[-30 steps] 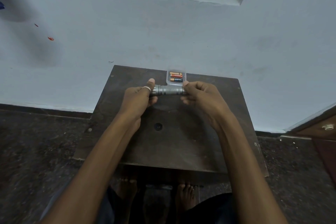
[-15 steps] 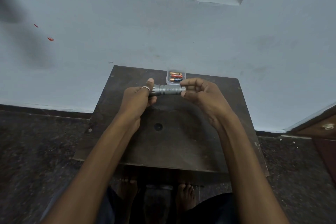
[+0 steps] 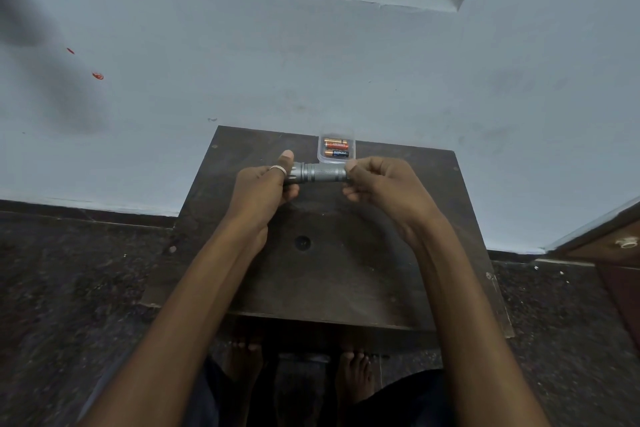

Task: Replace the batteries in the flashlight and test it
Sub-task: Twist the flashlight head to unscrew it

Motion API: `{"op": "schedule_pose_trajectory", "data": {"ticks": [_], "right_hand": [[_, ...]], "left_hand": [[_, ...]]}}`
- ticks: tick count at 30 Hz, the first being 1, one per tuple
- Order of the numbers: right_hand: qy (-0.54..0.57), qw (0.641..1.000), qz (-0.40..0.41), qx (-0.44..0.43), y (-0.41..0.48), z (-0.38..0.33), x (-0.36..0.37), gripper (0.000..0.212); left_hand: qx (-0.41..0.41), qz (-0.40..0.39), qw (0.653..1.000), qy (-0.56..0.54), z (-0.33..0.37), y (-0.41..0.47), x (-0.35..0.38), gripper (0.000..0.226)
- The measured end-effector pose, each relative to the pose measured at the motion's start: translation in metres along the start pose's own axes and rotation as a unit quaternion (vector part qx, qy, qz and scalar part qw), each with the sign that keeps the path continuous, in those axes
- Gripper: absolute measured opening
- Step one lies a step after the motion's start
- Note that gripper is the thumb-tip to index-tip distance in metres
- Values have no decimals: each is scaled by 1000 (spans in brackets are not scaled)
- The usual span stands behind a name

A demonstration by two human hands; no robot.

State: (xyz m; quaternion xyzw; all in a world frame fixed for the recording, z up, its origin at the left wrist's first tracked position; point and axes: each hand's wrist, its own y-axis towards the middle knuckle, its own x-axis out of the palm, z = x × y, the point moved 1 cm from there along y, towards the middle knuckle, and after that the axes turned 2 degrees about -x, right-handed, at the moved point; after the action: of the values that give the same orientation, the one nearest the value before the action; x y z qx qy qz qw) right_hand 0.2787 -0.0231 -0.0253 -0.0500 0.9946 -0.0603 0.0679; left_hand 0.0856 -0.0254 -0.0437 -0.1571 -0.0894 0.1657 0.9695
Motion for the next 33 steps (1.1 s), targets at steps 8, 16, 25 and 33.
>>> {"op": "schedule_pose_trajectory", "data": {"ticks": [8,16,25,33], "right_hand": [[40,999,-10,-29,-3,-6,-3,22],[-76,997,22,26,-3,-2,2,41],[26,999,-19,-24,-3,-6,-2,22],[8,1000,1,19,-5,-7,3,26]], "left_hand": [[-4,-8,1000,3,1,-2,-1,28],[-3,-8,1000,11,-1,0,0,34],[-3,-7,1000,5,-1,2,-3,29],[-1,-10,1000,0,-1,2,-1,33]]}}
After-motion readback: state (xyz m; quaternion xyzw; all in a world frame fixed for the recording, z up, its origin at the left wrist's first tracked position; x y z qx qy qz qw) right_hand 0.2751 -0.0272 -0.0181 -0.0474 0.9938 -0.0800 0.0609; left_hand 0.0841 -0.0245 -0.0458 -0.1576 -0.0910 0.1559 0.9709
